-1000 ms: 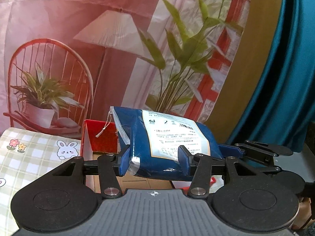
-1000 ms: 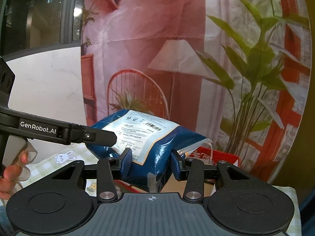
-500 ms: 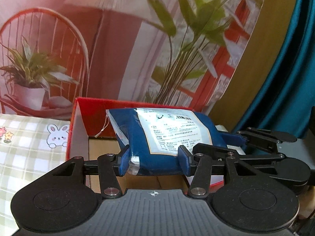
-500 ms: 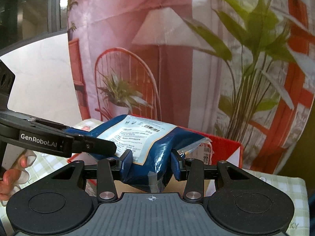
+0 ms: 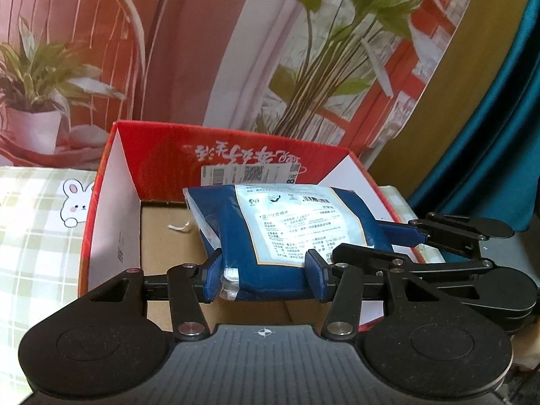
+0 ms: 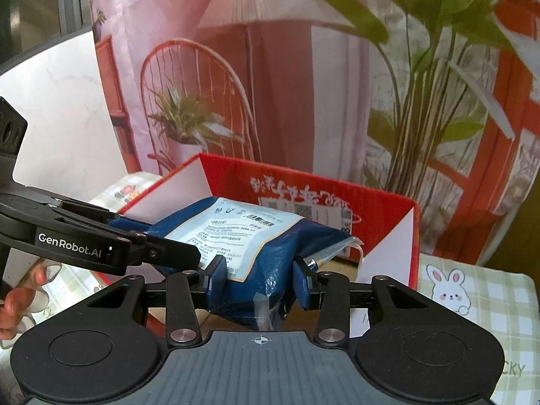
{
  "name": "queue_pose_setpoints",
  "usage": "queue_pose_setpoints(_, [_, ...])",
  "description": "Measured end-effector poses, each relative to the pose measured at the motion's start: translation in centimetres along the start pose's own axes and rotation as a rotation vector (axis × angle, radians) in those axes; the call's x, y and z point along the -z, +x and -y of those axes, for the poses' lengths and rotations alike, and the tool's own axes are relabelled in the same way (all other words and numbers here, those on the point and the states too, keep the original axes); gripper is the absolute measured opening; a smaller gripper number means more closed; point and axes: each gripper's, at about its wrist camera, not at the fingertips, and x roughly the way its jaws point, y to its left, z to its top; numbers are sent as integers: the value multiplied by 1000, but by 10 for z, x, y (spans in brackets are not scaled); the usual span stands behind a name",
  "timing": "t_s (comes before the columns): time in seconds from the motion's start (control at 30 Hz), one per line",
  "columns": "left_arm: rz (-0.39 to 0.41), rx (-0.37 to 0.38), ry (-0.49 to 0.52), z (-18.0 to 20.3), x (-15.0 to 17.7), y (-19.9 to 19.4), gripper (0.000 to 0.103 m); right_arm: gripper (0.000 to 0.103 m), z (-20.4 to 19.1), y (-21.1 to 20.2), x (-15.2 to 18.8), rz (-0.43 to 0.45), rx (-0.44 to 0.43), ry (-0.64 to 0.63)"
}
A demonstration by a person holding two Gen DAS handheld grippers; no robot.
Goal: Organize soft objects
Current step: 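Lift the blue package with the left tool and carry it over the red box, then open the left tool to drop the blue package into the box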
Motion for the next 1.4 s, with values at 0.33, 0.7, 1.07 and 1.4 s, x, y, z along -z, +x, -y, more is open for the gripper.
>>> queue_pose_setpoints(0.33, [-59, -7, -15, -8, 4, 13, 52, 39, 3, 19, 1, -61, -9, 3])
queue_pose_setpoints(0.7, [-104, -11, -19, -7, 10, 23, 52, 39, 4, 28, 6, -124, -10, 24])
queue_pose_setpoints(1.07, [-77, -38, 23, -2, 10, 4, 54, 45, 8, 21, 10, -140, 57, 79])
queue_pose_setpoints(1.4, [10, -50, 51, -4, 35, -56, 54, 48, -14, -41, 28, -50, 28, 98])
